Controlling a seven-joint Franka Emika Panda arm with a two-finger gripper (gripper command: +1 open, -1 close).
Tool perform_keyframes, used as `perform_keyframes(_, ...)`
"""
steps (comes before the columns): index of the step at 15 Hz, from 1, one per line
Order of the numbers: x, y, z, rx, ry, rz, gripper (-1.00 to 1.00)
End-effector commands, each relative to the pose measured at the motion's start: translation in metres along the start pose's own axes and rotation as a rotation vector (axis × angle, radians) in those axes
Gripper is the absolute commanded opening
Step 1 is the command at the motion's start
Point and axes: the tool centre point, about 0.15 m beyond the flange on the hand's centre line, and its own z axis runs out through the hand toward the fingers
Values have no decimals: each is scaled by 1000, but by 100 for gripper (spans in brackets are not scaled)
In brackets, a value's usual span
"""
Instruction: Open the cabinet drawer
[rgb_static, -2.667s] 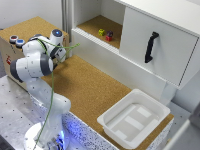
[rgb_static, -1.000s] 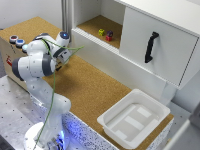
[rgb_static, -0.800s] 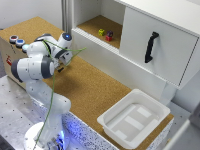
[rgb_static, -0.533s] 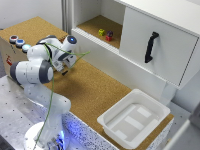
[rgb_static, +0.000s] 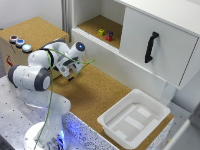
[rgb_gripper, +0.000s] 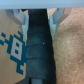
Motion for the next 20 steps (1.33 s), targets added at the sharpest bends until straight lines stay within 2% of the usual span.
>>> perform_keyframes(1, 23, 73, -20, 4, 20, 28, -100)
perform_keyframes(3, 30, 79, -32, -26, 26, 37, -100)
perform_keyframes(4, 32, 78, -39, -35, 34, 31, 100)
perform_keyframes(7, 26, 65, -53, -86, -3, -61, 100)
perform_keyframes(9, 14, 49, -51, -122, -67, -150, 100)
perform_keyframes(14, 3, 21, -62, -169, -38, -193, 100)
perform_keyframes(15, 4, 13, -70, -188, -19, -197, 100)
perform_keyframes(16, 7, 5, -85, -248, 23, -198, 100)
perform_keyframes(20, 20, -49, -160, -421, 227, -241, 100)
